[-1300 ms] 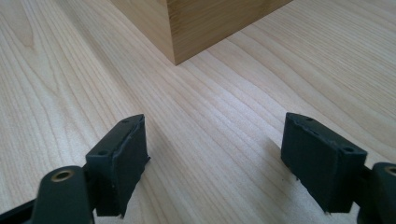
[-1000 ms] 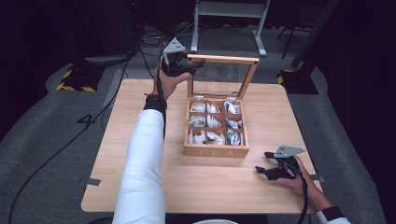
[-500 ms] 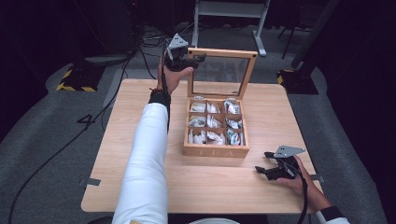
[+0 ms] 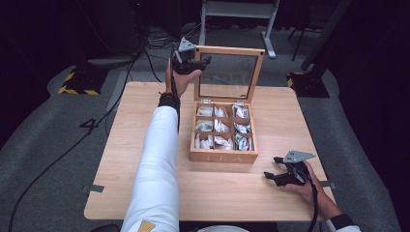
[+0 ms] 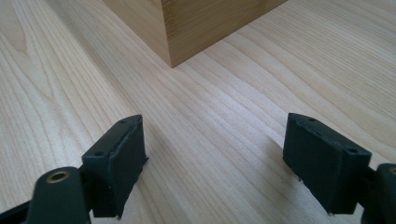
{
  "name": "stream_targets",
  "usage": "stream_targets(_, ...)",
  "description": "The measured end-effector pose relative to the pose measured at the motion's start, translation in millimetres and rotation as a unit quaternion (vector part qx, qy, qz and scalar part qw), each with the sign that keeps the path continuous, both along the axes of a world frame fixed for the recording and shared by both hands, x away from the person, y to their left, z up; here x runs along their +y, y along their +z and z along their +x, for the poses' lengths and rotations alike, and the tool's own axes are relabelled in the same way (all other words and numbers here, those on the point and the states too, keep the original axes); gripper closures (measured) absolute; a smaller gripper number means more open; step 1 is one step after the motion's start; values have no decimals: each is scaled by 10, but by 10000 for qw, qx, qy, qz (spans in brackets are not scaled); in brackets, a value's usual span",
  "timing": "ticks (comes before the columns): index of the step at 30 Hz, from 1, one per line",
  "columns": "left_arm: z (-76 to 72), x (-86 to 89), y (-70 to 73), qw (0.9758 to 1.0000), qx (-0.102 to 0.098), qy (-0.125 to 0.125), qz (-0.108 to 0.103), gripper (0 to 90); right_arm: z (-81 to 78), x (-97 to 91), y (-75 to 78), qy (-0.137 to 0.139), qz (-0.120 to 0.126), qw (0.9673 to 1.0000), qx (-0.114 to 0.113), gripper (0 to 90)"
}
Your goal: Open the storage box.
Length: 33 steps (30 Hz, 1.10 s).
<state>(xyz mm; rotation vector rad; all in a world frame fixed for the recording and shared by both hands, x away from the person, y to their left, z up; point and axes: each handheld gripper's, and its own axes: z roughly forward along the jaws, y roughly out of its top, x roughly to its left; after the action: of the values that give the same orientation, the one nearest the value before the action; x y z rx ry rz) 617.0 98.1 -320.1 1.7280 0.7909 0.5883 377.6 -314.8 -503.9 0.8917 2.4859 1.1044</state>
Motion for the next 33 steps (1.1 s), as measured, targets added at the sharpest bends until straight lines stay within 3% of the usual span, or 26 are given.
stream_targets(4,19,-1,-84,10000,80,25,-19,447,-2,1,-1,-9,4,10000,5,210)
stream_targets(8,32,-8,-176,9996,234,87,161,451,-2,2,-1,-8,3,10000,3,210)
stream_targets(18,19,-15,-424,9985,459,219,199,466,0,3,-2,-5,-3,10000,-14,209)
stream_targets(24,23,-24,-603,9962,618,312,529,487,-2,3,-1,-11,-6,10000,-4,209)
stream_targets(33,9,-38,-757,9940,779,367,679,493,-1,0,-1,3,-8,10000,3,208)
